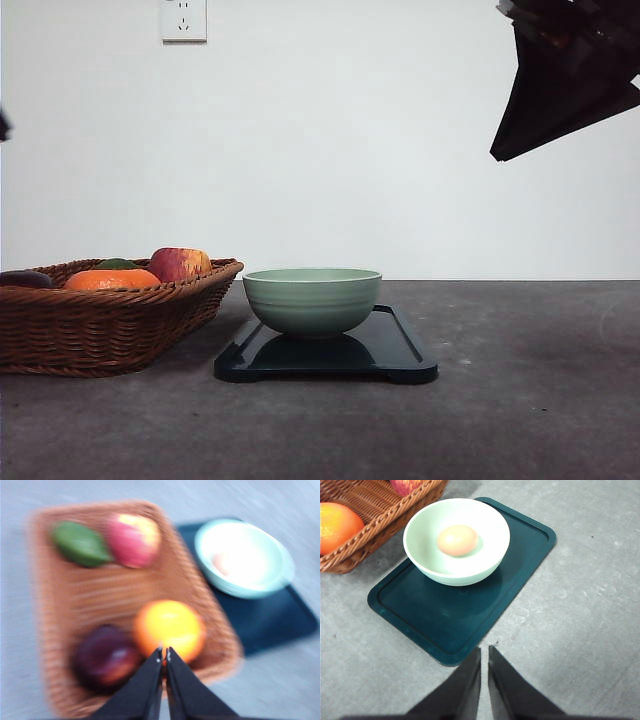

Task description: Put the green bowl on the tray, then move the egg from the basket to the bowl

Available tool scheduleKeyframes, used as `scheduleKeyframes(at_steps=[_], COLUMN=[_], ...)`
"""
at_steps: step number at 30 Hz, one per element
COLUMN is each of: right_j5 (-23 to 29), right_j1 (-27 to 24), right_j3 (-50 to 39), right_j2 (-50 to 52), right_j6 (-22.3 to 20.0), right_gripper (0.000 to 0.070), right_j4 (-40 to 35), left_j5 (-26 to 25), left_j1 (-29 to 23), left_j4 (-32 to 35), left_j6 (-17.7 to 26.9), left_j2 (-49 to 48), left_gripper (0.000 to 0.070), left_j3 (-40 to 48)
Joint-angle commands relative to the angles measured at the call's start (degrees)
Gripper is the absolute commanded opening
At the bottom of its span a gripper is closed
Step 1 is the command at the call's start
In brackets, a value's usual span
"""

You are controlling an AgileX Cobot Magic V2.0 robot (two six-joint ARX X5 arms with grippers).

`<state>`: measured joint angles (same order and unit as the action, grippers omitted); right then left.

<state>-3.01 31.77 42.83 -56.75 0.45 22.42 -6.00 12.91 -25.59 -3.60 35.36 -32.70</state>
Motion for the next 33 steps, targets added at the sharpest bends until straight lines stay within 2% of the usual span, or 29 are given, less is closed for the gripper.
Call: scheduleKeyframes(at_steps=[1, 5, 7, 16, 26, 28, 33], right_j5=[0.02, 0.02, 0.02, 0.02, 0.02, 0.02, 0.02], right_j1=[0.35, 0.35, 0.35, 0.35, 0.35, 0.35, 0.35], right_j3=[0.31, 0.31, 0.31, 0.31, 0.33, 0.33, 0.33], right_j2=[-0.44, -0.44, -0.44, -0.44, -0.44, -0.44, -0.44], right_j6=[0.81, 0.81, 0.81, 0.81, 0.8, 0.81, 0.81], right_gripper=[0.0017, 0.0017, 0.0017, 0.0017, 0.0017, 0.0017, 0.0017], right_j4=[-0.56, -0.56, -0.56, -0.56, -0.62, -0.62, -0.62], left_j5=[-0.02, 0.02, 0.04, 0.07, 0.44, 0.44, 0.44], left_j1=[-1.99, -6.65, -7.5, -8.19, -9.47, -9.49, -9.47], left_j4=[3.35, 12.37, 14.62, 14.84, 16.21, 17.42, 17.86], left_j6=[1.0, 1.01, 1.03, 1.16, 2.03, -1.33, -1.84], left_j2=[-2.76, -11.97, -16.57, -31.97, -35.17, -35.17, -35.17], left_gripper=[0.0, 0.0, 0.0, 0.0, 0.0, 0.0, 0.0], left_j3=[3.29, 13.49, 17.87, 30.45, 31.97, 31.95, 31.88])
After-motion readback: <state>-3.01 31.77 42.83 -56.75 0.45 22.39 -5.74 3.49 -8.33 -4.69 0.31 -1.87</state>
